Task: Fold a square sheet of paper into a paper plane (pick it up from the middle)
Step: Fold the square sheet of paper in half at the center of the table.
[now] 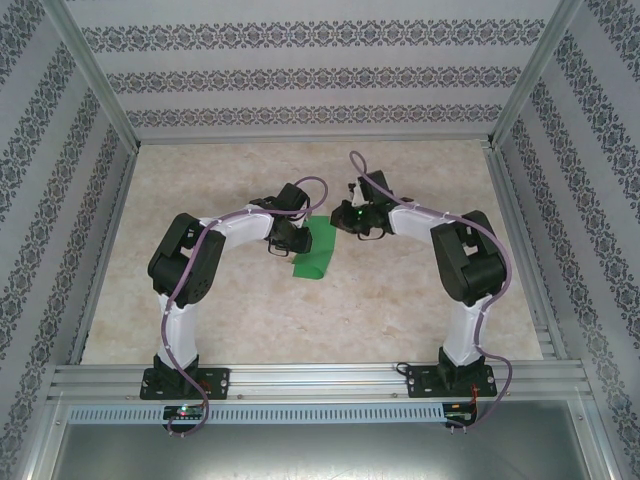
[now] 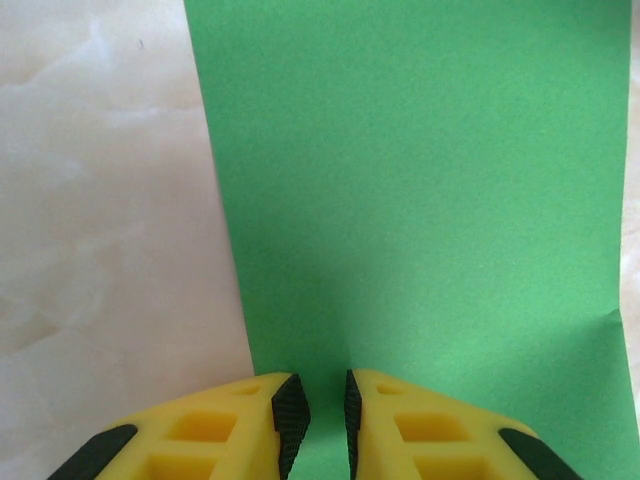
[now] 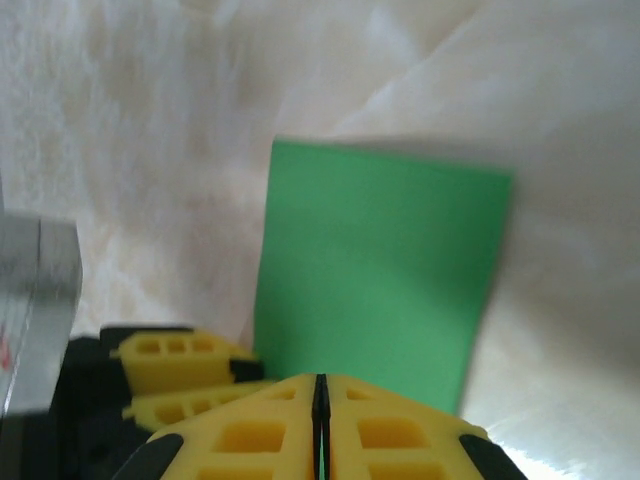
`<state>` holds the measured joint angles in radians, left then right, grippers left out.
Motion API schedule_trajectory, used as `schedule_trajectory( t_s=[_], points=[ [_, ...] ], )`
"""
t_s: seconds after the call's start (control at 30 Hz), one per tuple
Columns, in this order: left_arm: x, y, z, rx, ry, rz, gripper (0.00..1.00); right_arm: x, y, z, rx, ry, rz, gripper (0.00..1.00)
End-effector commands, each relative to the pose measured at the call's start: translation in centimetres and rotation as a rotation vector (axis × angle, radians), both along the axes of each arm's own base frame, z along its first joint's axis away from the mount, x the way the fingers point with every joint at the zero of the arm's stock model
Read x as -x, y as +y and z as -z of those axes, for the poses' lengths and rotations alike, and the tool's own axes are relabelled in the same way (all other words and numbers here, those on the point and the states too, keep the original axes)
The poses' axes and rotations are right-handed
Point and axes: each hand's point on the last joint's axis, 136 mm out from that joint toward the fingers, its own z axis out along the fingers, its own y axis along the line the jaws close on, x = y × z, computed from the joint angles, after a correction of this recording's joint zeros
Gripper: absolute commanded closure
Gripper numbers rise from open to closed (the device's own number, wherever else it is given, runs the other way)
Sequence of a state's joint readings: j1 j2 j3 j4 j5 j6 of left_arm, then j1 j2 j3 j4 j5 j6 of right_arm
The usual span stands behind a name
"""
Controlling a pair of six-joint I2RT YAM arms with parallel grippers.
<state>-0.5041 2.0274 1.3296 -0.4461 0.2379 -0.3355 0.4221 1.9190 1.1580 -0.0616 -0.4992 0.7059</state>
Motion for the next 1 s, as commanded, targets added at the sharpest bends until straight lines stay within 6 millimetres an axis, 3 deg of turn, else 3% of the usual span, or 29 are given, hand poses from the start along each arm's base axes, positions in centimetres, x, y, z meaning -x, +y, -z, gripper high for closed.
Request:
schedule_trajectory(
  t_s=[0.0, 0.23, 0.47, 0.97],
  points=[
    [6.9, 6.4, 7.7, -0.298, 0.284, 0.009, 0.73, 2.5, 0.7, 1.3, -0.013, 0.082, -0.022, 0.89],
    [6.9, 6.4, 7.8, -0.298, 0.288, 0.004, 0.73, 3.3, 1.4, 3.2, 0.009, 0.109, -0.063, 0.89],
    [6.9, 6.6, 7.7, -0.312, 0.288, 0.007, 0.73, 4.6, 0.6, 4.7, 0.067, 0.142, -0.097, 0.89],
    [7.1, 6.8, 8.1, -0.322, 0.294, 0.022, 0.73, 7.9, -1.5, 5.9, 0.149, 0.179, -0.14, 0.89]
  ],
)
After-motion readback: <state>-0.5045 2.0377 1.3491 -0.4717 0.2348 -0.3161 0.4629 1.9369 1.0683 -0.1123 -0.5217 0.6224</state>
